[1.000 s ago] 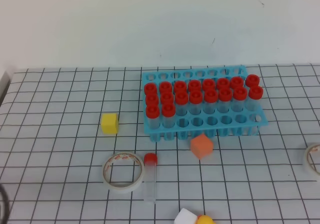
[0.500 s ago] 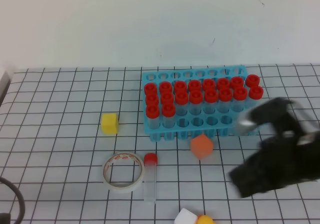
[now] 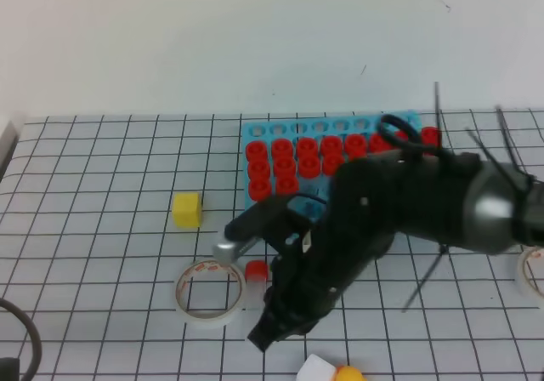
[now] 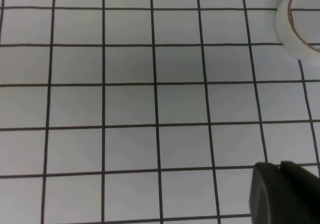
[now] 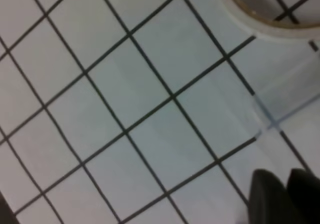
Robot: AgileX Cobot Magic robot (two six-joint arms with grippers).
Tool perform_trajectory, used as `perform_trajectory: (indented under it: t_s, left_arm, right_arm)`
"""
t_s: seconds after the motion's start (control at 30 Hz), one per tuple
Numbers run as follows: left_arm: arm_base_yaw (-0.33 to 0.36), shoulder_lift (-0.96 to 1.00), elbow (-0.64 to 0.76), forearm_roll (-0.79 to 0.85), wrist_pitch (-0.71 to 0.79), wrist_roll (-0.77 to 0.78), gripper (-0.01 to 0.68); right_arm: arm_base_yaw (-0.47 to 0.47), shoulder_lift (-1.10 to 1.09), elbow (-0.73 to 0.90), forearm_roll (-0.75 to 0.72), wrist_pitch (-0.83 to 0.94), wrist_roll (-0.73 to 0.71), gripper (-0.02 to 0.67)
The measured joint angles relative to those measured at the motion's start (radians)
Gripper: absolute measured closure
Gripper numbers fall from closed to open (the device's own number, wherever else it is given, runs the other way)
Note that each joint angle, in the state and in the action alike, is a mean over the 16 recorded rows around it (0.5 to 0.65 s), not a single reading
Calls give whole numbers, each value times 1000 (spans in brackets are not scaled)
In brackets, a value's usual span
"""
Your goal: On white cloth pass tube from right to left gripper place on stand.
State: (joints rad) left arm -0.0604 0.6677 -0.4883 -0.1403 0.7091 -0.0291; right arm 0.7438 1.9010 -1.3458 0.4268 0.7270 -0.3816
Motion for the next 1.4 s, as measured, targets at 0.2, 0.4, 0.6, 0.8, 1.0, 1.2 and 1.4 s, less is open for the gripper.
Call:
perform_trajectory:
  t_s: [0.2,0.4,0.6,0.8,1.0,1.2,1.4]
  left_arm:
    - [0,0,0,-1,-2,0,674]
    - [0,0,0,-1,-2,0,674]
    - [0,0,0,-4,-2,0,674]
    - [0,0,0,-18,-2,5,674]
    - [0,0,0,-33,-4,12,674]
    - [0,0,2,-43,-34,17,674]
    - [0,0,4,-66,-124,33,674]
  right_arm:
    - [22,100,-124,-74,42,112,385]
    - [24,166,-195,-87,42,188,192]
    - [24,224,-244,-113,44,237,128]
    - [24,266,-272,-155,67,264,170]
    - [24,285,-283,-198,100,289,268]
    - [24,287,-295,-225,136,305,359]
    - [24,237,-309,-249,149,299,416]
